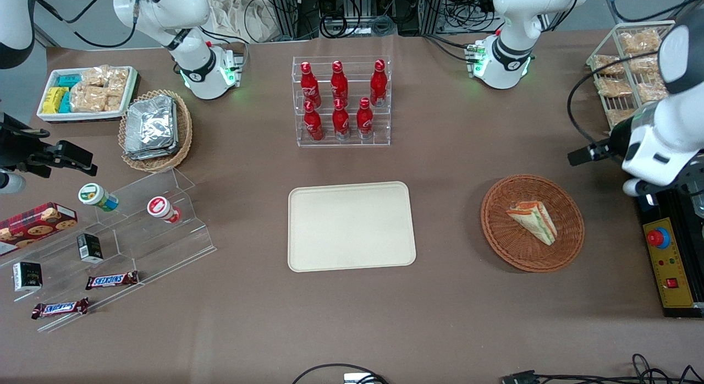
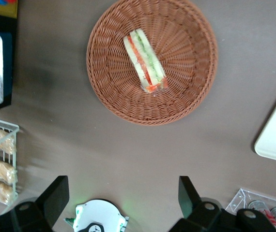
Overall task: Place sandwich from basket to tray
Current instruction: 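Move the left gripper over the wicker basket toward the wrapped sandwich, then lower the left gripper and close it on the wrapped sandwich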
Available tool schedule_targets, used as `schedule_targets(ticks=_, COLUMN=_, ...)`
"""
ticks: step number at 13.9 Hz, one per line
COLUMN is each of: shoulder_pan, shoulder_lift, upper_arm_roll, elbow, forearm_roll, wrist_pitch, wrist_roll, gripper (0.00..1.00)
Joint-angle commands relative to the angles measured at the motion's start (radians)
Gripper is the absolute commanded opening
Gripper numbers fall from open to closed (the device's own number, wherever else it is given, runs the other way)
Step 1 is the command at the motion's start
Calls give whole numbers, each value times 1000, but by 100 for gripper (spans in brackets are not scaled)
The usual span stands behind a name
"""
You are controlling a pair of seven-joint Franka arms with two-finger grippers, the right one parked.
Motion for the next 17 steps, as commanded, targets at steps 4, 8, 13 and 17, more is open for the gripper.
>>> schedule_targets(ticks=4, shoulder_pan=67, shoulder_lift=123, upper_arm_roll=-4, elbow=-69, forearm_roll=-11, wrist_pitch=156, wrist_roll=-72, gripper=100)
schedule_targets(ticks=8, shoulder_pan=63, shoulder_lift=228, upper_arm_roll=-4, elbow=-81, forearm_roll=-8, wrist_pitch=280, wrist_roll=-197, gripper=100)
schedule_targets(ticks=13, shoulder_pan=61, shoulder_lift=340, upper_arm_roll=-5, elbow=-81, forearm_roll=-13, wrist_pitch=402, wrist_roll=-311, gripper=100)
schedule_targets(ticks=17, shoulder_pan=60, shoulder_lift=391, upper_arm_roll=-7, elbow=-133, forearm_roll=-56, wrist_pitch=530, wrist_roll=-321, gripper=100)
